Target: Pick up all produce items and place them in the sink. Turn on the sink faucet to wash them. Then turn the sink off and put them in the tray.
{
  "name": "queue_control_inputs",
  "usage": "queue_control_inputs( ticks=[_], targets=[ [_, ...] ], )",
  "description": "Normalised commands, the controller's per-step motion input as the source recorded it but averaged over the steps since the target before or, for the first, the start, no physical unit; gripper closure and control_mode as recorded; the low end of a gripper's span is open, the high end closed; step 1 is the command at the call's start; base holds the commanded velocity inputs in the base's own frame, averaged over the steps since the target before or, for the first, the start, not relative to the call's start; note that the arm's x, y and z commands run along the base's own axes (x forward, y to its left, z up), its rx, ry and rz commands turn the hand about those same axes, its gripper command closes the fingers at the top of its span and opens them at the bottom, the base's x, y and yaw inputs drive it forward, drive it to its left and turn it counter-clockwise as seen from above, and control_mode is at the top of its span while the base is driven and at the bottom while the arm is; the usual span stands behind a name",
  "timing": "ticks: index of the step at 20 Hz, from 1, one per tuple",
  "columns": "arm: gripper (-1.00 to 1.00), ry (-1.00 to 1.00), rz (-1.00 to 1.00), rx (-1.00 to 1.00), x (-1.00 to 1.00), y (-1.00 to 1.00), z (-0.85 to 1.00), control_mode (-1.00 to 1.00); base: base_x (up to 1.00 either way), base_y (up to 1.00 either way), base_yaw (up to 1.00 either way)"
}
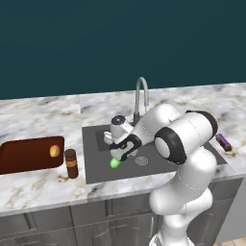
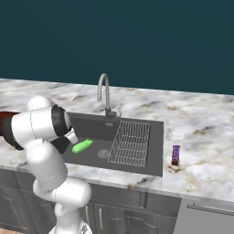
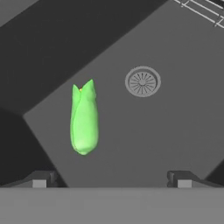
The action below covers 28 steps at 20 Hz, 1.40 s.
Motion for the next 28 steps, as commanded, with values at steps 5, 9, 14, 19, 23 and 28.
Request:
queue_control_inputs(
  ticks=[5, 9, 14, 19, 23, 28],
  targets=[
    [-1.00, 0.02, 0.00, 0.00, 0.12, 0.14, -0.09, -1.00, 0.00, 0.00, 0.00],
    [-1.00, 0.01, 0.00, 0.00, 0.19, 0.09, -0.19, -1.00, 0.00, 0.00, 0.00],
    [-1.00, 0.00, 0.00, 0.00, 0.25, 0.06, -0.21, -1.00, 0.00, 0.00, 0.00],
    [-1.00, 0.03, 0.00, 0.00, 0.26, 0.00, -0.28, -1.00, 0.00, 0.00, 0.00],
    [-1.00, 0.06, 0.00, 0.00, 0.24, 0.00, -0.29, -1.00, 0.00, 0.00, 0.00],
    [-1.00, 0.07, 0.00, 0.00, 0.17, 0.00, -0.26, -1.00, 0.00, 0.00, 0.00]
  ],
)
